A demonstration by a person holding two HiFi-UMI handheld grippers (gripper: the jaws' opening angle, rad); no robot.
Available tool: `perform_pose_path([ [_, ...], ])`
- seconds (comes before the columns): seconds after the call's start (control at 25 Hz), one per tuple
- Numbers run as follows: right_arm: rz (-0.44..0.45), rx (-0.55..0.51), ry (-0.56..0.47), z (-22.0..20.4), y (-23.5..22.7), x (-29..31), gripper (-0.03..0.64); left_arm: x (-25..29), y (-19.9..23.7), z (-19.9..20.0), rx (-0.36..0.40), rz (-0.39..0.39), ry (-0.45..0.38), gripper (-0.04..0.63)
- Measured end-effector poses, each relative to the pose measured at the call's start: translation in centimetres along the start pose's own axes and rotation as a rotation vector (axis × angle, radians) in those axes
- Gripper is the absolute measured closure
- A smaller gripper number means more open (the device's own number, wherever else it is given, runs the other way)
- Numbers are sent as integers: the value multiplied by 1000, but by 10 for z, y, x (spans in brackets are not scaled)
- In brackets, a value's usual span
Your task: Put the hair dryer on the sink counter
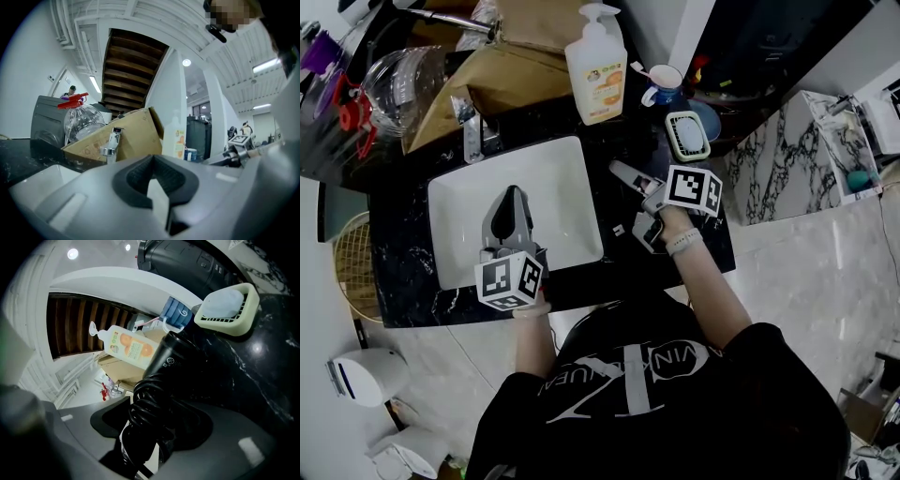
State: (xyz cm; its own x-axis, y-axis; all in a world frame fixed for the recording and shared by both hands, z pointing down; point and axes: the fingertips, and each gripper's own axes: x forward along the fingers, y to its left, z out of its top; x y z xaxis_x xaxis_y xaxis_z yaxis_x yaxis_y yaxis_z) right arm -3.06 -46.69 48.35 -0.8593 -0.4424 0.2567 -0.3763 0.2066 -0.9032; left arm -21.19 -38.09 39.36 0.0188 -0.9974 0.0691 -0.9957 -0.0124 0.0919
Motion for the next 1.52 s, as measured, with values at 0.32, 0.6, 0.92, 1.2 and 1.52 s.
perform_pose_path([
  [0.32,-20,1,10,1,-4,-2,345,0,-3,2,5,-15,-6,595],
  [0.6,-78,-96,69,-6,-4,-2,294,-1,-5,3,2,-28,-5,595],
  [0.92,-194,-254,199,-22,-13,-13,230,-4,-7,7,0,-44,-13,595],
  [1.2,-261,-425,362,-39,-18,-18,210,-3,-14,9,-2,-74,-17,595],
  [1.52,-300,-536,381,-37,-15,-26,213,-3,-17,13,-12,-89,-28,595],
])
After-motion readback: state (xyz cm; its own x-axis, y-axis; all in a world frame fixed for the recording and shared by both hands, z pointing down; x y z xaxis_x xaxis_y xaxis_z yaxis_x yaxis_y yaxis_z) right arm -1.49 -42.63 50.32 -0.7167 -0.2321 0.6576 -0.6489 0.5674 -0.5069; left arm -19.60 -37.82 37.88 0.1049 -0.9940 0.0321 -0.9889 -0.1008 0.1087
